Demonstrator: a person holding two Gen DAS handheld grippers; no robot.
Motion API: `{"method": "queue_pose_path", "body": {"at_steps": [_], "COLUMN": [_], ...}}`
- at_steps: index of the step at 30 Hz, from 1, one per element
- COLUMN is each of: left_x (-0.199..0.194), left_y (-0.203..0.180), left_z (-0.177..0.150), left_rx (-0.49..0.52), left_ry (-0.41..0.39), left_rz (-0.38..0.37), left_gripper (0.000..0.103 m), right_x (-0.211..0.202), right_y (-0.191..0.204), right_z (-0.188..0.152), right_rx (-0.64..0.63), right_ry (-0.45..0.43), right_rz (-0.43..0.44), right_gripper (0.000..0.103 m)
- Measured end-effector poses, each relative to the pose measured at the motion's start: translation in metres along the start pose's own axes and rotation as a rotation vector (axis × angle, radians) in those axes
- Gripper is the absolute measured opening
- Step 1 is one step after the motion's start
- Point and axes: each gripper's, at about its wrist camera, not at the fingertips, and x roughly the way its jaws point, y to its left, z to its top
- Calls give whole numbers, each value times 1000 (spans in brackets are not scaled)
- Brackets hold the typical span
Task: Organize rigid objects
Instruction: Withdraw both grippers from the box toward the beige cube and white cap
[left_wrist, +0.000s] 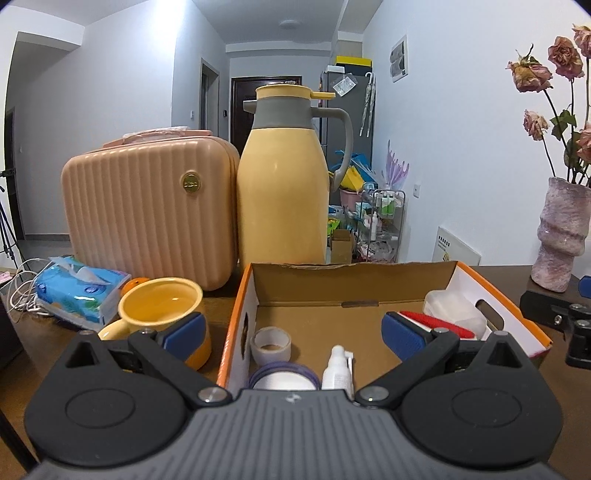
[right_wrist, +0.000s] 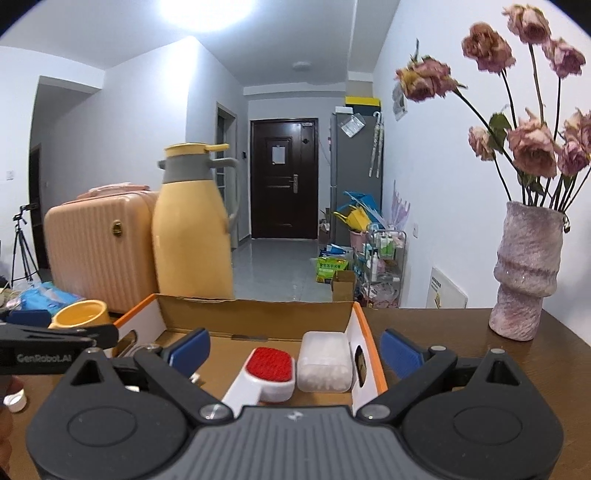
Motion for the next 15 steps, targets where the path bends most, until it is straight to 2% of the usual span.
{"method": "queue_pose_path", "body": {"at_steps": [15], "left_x": [-63], "left_y": [21], "left_z": [-23], "left_rx": [9], "left_ry": [-3], "left_rz": [2], "left_gripper": [103], "right_x": [-62], "right_y": [22], "right_z": [-16], "right_rx": [-16], "right_ry": [-24], "right_rz": [18], "right_gripper": [99]}}
